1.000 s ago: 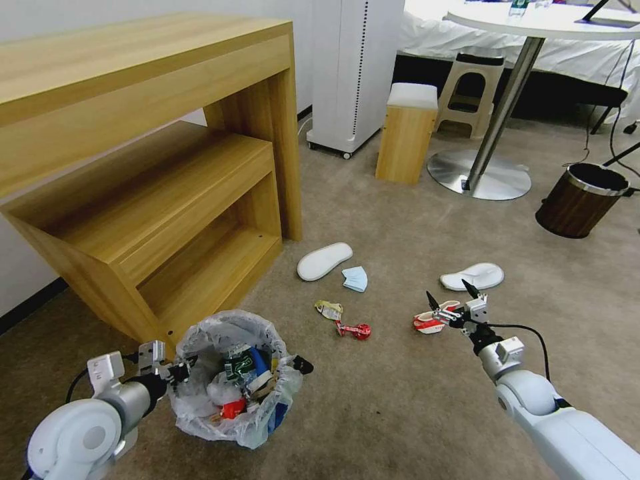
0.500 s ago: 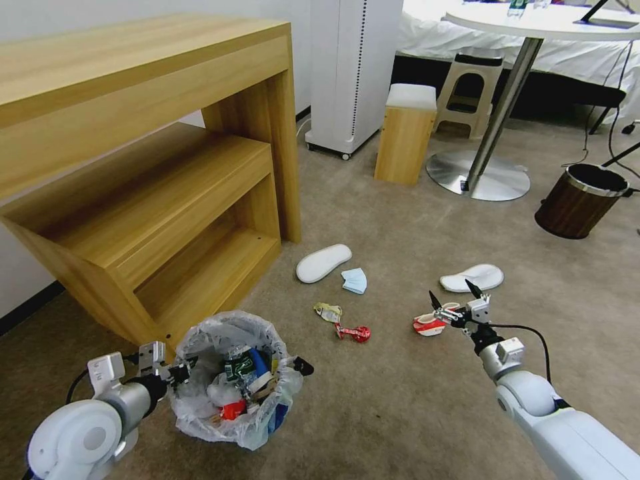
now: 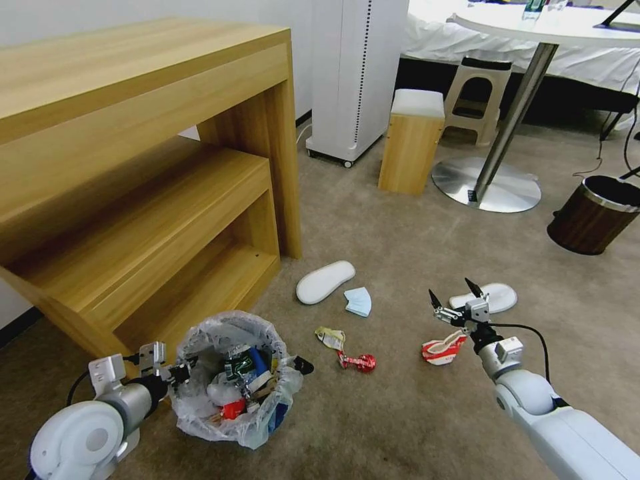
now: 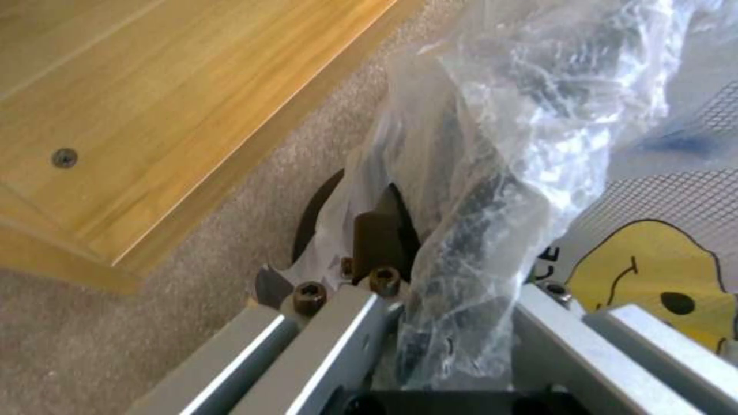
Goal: Pick up the trash bin and place the garbage on the floor into it.
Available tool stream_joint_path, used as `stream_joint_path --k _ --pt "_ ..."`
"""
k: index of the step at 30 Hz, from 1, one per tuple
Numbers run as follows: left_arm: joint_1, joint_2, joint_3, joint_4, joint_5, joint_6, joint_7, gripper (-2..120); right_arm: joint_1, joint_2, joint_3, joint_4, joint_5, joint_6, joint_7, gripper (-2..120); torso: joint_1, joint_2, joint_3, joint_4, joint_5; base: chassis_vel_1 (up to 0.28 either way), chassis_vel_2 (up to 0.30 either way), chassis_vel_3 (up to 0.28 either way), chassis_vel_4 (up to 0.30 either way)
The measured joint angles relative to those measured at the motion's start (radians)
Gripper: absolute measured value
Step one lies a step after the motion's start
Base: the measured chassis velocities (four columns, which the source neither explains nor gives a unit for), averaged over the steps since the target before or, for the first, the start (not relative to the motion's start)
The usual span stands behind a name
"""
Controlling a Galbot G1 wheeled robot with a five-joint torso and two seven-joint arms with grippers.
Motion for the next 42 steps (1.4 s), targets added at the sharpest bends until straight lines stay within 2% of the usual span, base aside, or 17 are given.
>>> stream_joint_path --k 23,34,42 --pt "0.004 0.006 -0.005 -0.011 -0.009 0.000 -0.002 0 -0.013 -0.004 0.004 0.003 -0.002 0.037 -0.040 100 0.000 0.000 0.000 0.0001 0.0000 0.000 0.000 0.000 0.000" --pt "-0.007 0.036 -0.038 -0.053 -0.099 0.025 -0.057 0 -0.026 -0.040 0.001 0.026 0.006 0.026 -0.077 100 0.000 0.000 0.000 0.0000 -0.0001 0.000 0.000 0.000 0.000" --pt "0.004 0.054 -0.035 -0.056 -0.117 0.036 -0.073 0 -0.041 -0.066 -0.009 0.035 0.004 0.010 -0.102 100 0.000 0.000 0.000 0.0000 -0.0001 0.000 0.000 0.000 0.000"
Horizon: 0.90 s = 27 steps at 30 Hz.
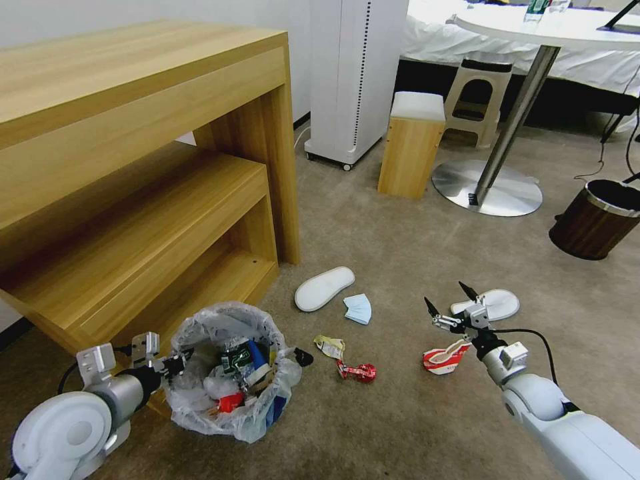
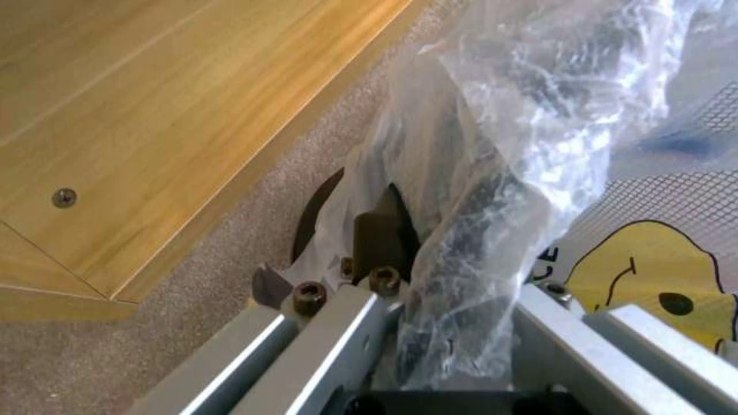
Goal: Pick up the trash bin and place the garbage on the floor into it.
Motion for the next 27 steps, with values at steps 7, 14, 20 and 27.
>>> stream_joint_path --k 7,14,20,27 --pt "-0.004 0.020 0.009 0.007 -0.012 0.000 -0.004 0 -0.017 -0.042 -0.028 -0.022 -0.002 0.016 -0.025 100 0.000 0.000 0.000 -0.0001 0.0001 0.000 0.000 0.000 0.000" --pt "-0.002 0.025 0.004 -0.001 -0.026 0.000 -0.010 0 -0.012 -0.034 -0.061 -0.027 0.002 0.025 -0.054 100 0.000 0.000 0.000 0.0002 0.0002 0.000 0.000 0.000 0.000" --pt "-0.003 0.018 0.009 0.005 -0.014 -0.002 -0.005 0 -0.014 -0.012 -0.036 -0.035 0.006 0.064 -0.082 100 0.000 0.000 0.000 0.0002 0.0001 0.000 0.000 0.000 0.000" --pt "-0.016 0.014 0.022 0.013 -0.011 -0.003 -0.001 0 -0.046 -0.014 0.011 -0.025 -0.003 0.083 -0.093 100 0.000 0.000 0.000 -0.0002 -0.0001 0.000 0.000 0.000 0.000"
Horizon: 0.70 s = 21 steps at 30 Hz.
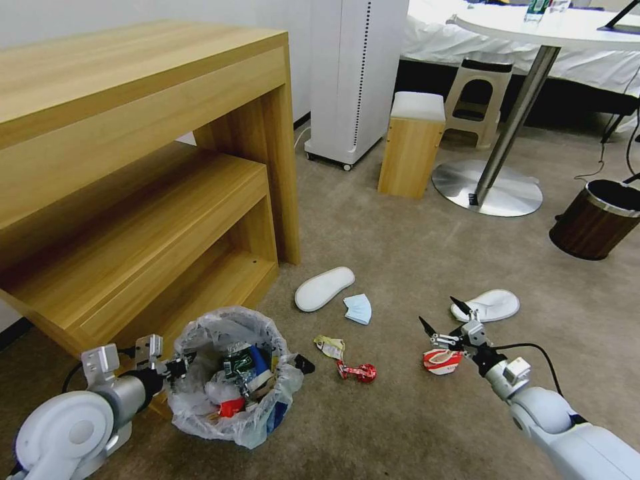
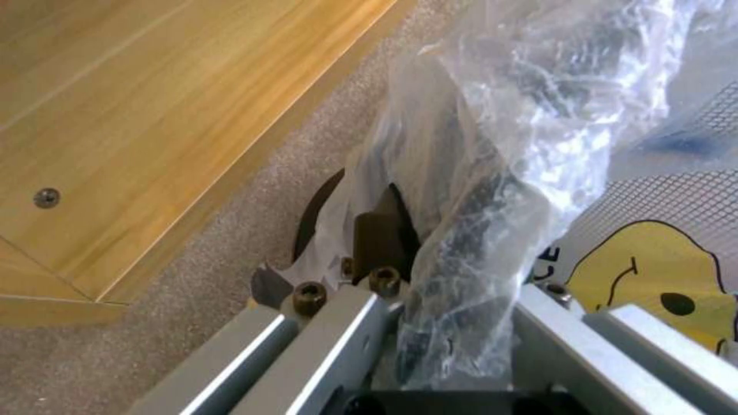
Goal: Pick up the trash bin and place the garbage on the floor into it.
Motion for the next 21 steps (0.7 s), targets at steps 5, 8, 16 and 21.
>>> stream_joint_path --k 5,8,16,21 --pt "0.001 -0.005 0.002 0.004 0.010 -0.001 0.007 0 -0.009 0.000 0.019 0.005 -0.009 -0.003 0.004 100 0.000 0.000 0.000 0.0003 0.0001 0.000 0.000 0.000 0.000" --pt "0.003 -0.006 0.001 0.004 0.011 -0.001 0.009 0 -0.009 0.003 0.021 0.005 -0.010 -0.005 0.008 100 0.000 0.000 0.000 0.0002 0.0000 0.000 0.000 0.000 0.000" --pt "0.006 -0.012 -0.002 0.003 0.018 -0.003 0.011 0 -0.008 0.006 0.021 0.007 -0.012 -0.007 0.009 100 0.000 0.000 0.000 0.0003 0.0001 -0.011 0.013 0.012 -0.014" --pt "0.006 -0.018 -0.001 0.005 0.024 -0.004 0.013 0 -0.009 0.006 0.023 0.007 -0.013 -0.007 0.008 100 0.000 0.000 0.000 0.0003 0.0001 -0.048 0.052 0.048 -0.052"
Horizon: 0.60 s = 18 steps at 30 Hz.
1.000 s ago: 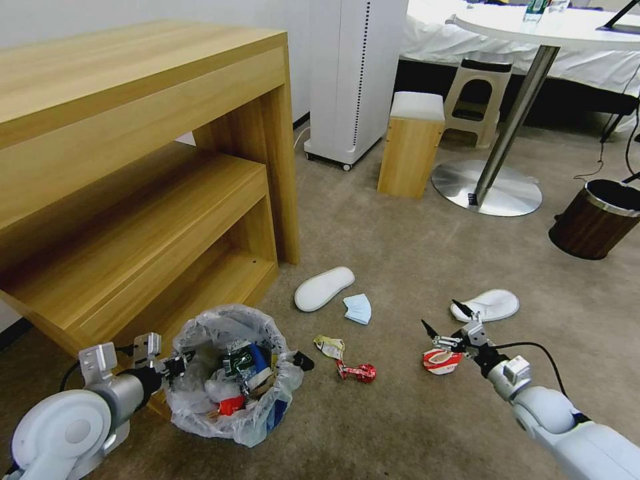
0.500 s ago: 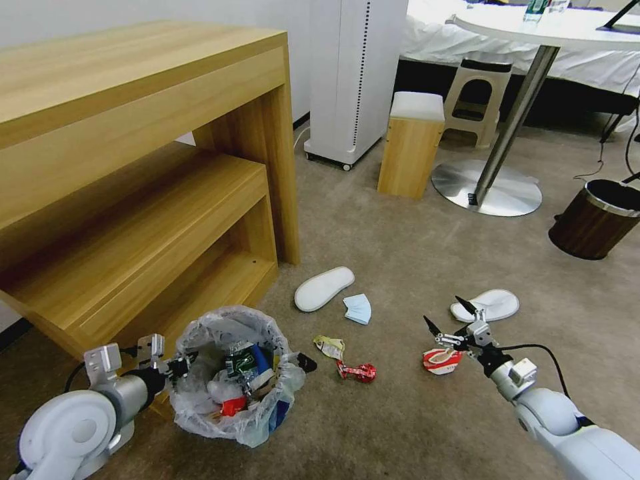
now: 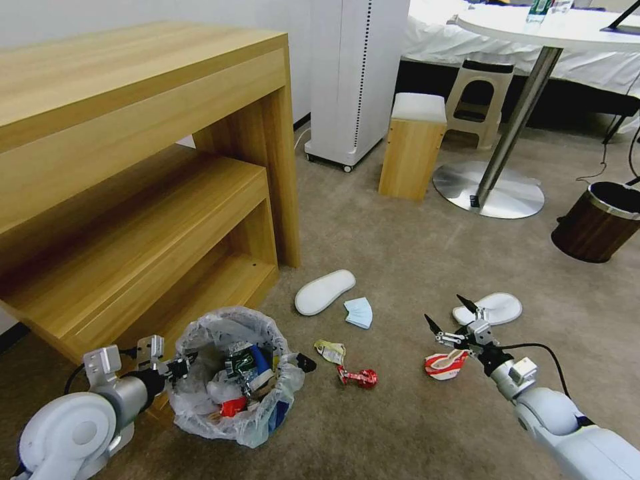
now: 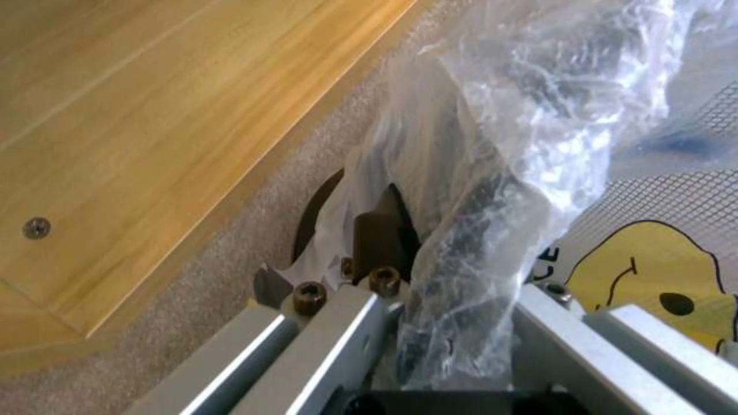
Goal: Pick up the trash bin and place the garbage on the floor into it.
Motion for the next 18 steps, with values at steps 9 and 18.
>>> stream_joint_path --k 9,18 --pt "0.000 -0.003 0.002 0.000 0.003 -0.001 0.001 0 -0.001 0.002 0.001 -0.003 -0.002 0.006 -0.002 100 0.000 0.000 0.000 0.0000 0.0000 -0.004 0.006 0.003 -0.005" --pt "0.001 -0.004 0.001 0.000 0.003 -0.001 0.001 0 0.001 0.003 -0.001 -0.004 -0.003 0.009 -0.004 100 0.000 0.000 0.000 0.0000 -0.0001 0.000 0.000 0.000 0.000"
